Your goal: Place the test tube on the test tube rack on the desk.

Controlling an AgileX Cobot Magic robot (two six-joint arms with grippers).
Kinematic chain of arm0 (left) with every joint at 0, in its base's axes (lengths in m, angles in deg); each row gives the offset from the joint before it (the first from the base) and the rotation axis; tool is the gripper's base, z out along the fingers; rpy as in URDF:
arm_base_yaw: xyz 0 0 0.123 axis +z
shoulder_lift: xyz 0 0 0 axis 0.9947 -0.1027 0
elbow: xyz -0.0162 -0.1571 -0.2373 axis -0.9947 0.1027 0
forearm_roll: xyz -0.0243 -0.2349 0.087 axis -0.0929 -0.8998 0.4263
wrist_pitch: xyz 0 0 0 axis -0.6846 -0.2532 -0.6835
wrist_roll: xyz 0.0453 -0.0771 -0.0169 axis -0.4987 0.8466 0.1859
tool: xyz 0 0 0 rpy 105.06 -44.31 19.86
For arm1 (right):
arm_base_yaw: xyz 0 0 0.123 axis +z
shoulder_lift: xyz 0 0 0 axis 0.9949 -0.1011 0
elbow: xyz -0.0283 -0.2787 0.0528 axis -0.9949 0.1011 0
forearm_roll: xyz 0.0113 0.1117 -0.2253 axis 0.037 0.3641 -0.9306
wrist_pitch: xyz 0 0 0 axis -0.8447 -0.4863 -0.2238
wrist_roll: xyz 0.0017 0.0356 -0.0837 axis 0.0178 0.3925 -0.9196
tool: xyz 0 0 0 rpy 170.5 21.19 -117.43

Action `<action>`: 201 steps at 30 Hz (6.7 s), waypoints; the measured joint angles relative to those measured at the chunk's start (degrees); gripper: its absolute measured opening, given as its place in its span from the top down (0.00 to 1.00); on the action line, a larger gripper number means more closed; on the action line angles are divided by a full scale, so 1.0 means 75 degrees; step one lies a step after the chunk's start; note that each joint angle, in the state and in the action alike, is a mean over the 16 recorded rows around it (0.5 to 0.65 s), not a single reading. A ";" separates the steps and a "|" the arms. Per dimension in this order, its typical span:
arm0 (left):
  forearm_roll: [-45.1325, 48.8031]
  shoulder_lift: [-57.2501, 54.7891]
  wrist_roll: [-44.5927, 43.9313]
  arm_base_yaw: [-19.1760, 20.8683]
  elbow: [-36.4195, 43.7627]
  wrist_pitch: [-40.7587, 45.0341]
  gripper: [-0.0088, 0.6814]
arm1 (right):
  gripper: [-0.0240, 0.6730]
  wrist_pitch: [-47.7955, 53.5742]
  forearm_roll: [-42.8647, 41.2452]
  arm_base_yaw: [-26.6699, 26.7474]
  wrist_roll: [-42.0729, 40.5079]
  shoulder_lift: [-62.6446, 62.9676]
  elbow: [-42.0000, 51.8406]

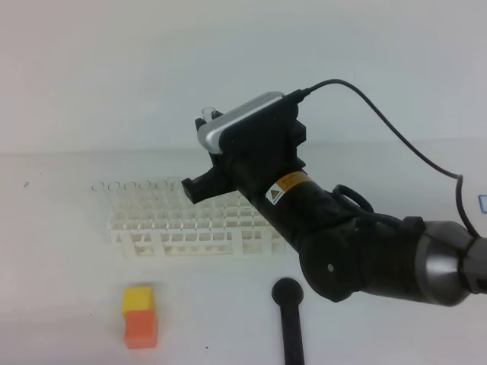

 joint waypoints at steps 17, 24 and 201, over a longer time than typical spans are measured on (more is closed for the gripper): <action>-0.0847 0.0000 -0.0882 0.0000 0.0000 -0.0022 0.99 | 0.79 -0.0974 0.0776 0.0348 -0.0239 -0.0149 0.0494; -0.0842 -0.0017 -0.0883 0.0002 0.0000 -0.0022 0.99 | 0.79 -0.1030 0.0792 0.0389 -0.0247 -0.0341 0.0473; -0.0835 -0.0107 -0.0880 0.0013 -0.0171 0.0033 0.99 | 0.97 0.4215 -0.1733 -0.2349 -0.4388 1.0272 0.5218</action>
